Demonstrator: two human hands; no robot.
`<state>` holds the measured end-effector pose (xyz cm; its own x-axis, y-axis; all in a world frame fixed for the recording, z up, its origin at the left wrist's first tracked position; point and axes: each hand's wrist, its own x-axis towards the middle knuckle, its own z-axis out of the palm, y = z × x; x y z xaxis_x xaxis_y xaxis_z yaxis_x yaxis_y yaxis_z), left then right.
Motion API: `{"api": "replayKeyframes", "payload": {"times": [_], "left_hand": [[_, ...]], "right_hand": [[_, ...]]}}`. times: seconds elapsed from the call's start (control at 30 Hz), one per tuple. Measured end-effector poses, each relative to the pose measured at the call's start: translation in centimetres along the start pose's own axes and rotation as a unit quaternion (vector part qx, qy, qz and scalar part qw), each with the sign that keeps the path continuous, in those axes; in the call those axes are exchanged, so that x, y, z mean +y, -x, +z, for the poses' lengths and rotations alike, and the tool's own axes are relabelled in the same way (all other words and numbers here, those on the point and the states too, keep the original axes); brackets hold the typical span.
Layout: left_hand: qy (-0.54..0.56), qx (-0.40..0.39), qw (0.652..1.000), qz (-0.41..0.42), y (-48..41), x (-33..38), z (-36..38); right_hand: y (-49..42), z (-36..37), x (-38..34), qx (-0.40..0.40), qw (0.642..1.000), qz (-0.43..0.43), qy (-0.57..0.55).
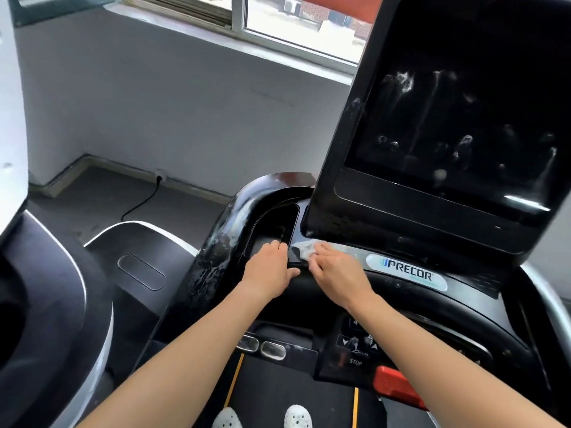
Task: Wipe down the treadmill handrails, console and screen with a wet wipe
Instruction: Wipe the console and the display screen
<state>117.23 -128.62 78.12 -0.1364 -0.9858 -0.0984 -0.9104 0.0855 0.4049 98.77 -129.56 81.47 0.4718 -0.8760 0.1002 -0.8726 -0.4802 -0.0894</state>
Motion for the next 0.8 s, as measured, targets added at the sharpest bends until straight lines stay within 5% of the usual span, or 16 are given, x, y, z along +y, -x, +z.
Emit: {"api": "replayKeyframes", "payload": {"times": [0.17, 0.33, 0.57, 0.8], "left_hand": [[-0.014, 0.0, 1.0, 0.011, 0.3, 0.0, 0.0], [-0.031, -0.007, 0.999, 0.016, 0.6, 0.1, 0.0], [-0.036, 0.0, 0.999, 0.013, 0.9, 0.4, 0.1], [-0.053, 0.001, 0.999, 0.011, 1.8, 0.4, 0.5]], "right_hand": [[0.5, 0.0, 0.5, -0.019, 0.998, 0.057, -0.012], [1.8, -1.0, 2.1, 0.088, 0.981, 0.168, 0.046], [1.6, -0.1, -0.1, -0.052, 0.998, 0.016, -0.045], [2.9, 0.2, 2.4, 0.011, 0.995, 0.095, 0.011]]}}
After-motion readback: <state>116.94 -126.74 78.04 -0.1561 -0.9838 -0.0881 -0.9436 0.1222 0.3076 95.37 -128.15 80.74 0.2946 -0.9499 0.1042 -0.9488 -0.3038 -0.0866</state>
